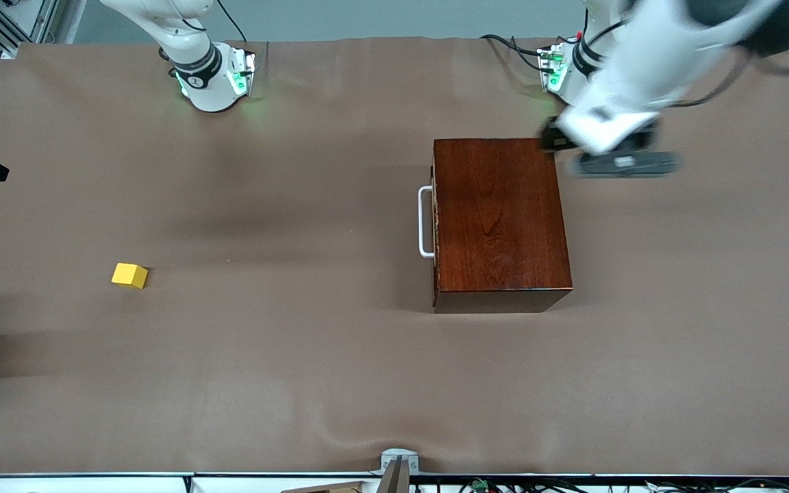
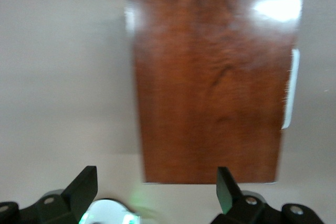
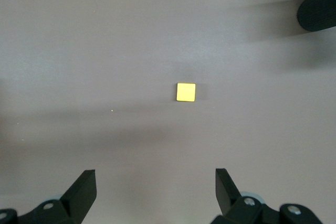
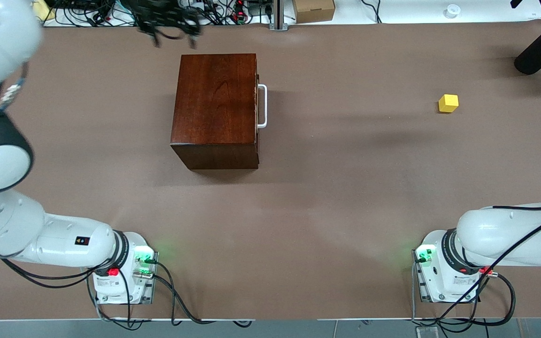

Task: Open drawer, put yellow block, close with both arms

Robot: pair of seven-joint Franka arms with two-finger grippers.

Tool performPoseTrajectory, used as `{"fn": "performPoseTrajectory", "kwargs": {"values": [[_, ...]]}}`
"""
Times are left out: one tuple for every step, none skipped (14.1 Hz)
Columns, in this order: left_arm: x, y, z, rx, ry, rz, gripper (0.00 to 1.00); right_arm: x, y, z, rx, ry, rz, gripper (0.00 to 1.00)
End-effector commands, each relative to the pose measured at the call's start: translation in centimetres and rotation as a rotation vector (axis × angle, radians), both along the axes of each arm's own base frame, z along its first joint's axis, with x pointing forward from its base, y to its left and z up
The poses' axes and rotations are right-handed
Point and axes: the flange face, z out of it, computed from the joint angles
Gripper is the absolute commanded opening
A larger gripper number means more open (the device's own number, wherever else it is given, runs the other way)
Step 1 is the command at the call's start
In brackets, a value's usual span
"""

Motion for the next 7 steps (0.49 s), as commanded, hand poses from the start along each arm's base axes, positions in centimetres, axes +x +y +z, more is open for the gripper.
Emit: {"fn": "performPoseTrajectory", "kwargs": {"values": [[3.1, -6.7, -2.1, -0.02, -0.01, 0.054, 1.0, 0.1, -0.1, 0.6, -0.019, -0.008, 0.011, 1.0], [3.0, -8.9, -3.1, -0.026, -0.031, 0.066, 1.0, 0.1, 0.0, 0.6, -0.021, -0.006, 0.012, 1.0], [2.9, -10.8, -4.2, -0.042, -0.05, 0.067, 1.0, 0.1, -0.2, 0.6, -0.021, -0.008, 0.009, 1.0], [2.8, -12.1, -5.3, -0.052, -0.055, 0.07, 1.0, 0.1, -0.2, 0.6, -0.019, -0.008, 0.008, 1.0], [2.6, -13.9, -7.4, -0.047, -0.053, 0.075, 1.0, 0.1, -0.3, 0.6, -0.018, -0.007, 0.006, 1.0], [2.7, -15.3, -9.0, -0.04, -0.058, 0.092, 1.0, 0.1, -0.4, 0.6, -0.016, -0.007, 0.005, 1.0], [2.1, -17.3, -9.7, -0.034, -0.072, 0.089, 1.0, 0.1, -0.4, 0.6, -0.016, -0.009, 0.005, 1.0]]}}
